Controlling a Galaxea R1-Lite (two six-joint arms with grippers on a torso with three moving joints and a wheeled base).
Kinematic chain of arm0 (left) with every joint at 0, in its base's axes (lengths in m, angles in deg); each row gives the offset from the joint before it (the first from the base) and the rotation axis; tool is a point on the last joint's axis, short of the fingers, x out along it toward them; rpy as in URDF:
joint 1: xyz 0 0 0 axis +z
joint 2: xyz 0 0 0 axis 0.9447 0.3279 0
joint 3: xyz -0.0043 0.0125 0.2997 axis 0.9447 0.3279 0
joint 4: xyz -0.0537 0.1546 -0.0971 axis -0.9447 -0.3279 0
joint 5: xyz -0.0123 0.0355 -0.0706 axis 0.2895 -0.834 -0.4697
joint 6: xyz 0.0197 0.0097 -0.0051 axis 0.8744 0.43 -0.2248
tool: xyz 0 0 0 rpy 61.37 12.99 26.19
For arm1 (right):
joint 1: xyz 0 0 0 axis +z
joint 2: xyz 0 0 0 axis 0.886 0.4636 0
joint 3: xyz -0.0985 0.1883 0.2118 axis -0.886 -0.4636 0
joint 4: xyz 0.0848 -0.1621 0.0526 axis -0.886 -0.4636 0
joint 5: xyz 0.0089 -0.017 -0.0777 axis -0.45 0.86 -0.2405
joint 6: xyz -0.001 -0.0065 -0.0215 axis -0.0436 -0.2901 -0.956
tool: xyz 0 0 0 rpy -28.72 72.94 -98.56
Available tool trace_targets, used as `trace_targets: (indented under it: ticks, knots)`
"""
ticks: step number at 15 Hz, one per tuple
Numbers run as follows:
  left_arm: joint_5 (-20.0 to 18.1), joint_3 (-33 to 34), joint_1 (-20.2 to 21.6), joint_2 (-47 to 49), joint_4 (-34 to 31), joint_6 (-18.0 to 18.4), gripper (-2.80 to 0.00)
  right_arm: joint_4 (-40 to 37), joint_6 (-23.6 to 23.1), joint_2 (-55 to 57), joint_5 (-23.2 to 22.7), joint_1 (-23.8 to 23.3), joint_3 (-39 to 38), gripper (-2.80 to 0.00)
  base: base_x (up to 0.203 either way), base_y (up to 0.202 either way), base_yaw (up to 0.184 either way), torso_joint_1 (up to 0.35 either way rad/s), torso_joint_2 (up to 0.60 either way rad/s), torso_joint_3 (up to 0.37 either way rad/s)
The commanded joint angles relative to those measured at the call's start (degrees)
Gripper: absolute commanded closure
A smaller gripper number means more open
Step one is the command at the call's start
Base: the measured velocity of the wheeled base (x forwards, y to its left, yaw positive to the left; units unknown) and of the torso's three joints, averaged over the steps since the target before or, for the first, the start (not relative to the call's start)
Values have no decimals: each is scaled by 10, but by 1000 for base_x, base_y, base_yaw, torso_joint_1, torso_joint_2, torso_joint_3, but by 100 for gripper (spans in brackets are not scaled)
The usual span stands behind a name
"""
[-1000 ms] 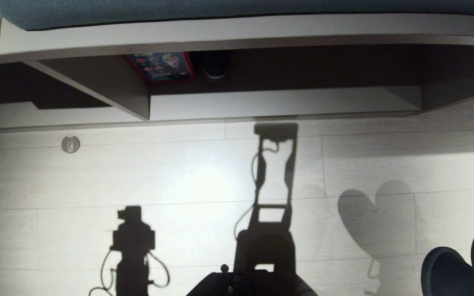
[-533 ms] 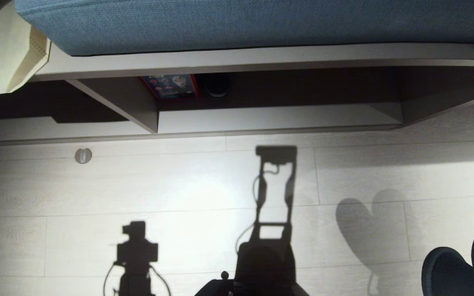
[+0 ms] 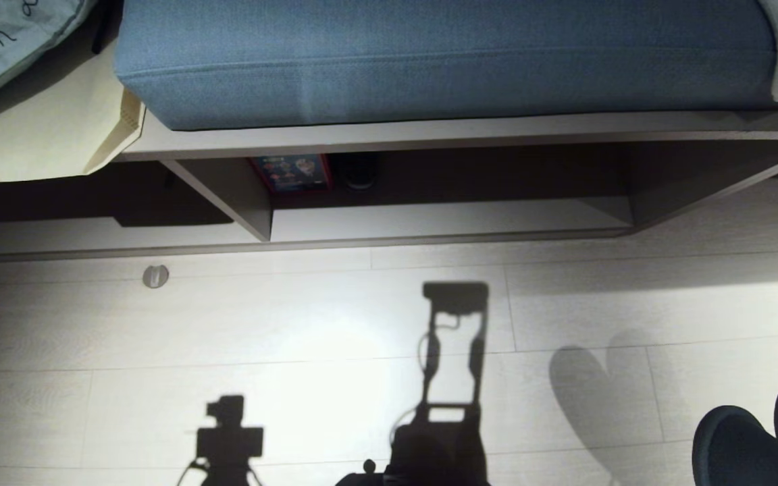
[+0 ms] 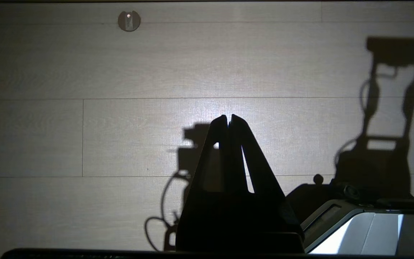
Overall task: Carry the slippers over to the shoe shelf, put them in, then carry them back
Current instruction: Place the slippers on the floor
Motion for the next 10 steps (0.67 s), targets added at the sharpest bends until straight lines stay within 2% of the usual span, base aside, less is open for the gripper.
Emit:
trace_targets:
  ticks: [1,10]
  knots:
    - [1,0,0,0,0,-1,0,0,0,1,0,0,0,0,0,0,0,-3,4,201]
    - [1,0,0,0,0,-1,0,0,0,1,0,0,0,0,0,0,0,3,3,202]
